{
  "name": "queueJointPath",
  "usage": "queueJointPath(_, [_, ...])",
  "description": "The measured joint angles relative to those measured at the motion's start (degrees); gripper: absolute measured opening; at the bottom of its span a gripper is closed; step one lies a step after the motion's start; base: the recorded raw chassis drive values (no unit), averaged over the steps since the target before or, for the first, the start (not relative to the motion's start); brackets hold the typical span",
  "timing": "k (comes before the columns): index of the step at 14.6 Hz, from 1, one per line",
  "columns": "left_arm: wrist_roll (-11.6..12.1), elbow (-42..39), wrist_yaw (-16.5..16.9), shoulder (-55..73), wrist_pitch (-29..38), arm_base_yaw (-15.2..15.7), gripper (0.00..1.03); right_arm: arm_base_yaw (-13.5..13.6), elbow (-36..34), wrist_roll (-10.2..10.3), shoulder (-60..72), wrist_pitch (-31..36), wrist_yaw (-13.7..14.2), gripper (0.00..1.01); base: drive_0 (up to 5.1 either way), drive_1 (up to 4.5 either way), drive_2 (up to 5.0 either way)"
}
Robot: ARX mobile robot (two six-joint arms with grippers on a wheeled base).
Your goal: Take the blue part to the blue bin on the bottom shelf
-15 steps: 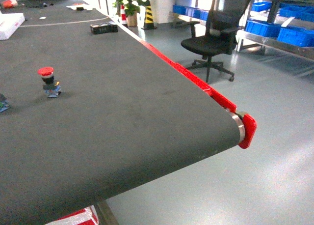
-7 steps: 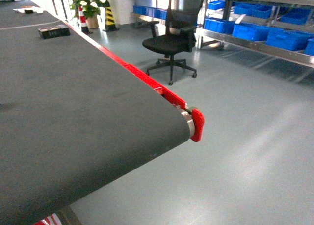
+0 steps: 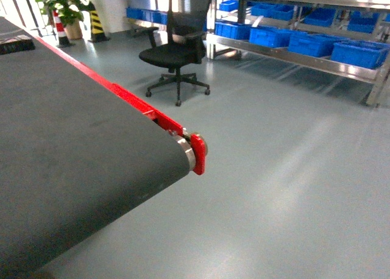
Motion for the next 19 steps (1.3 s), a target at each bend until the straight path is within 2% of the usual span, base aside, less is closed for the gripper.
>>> queueJointPath(19, [0.00,0.00,0.00,0.00,0.00,0.00,0.43,0.00,0.00,0.00,0.00,0.00,0.02,0.98,-1.5,-1.53,-1.5])
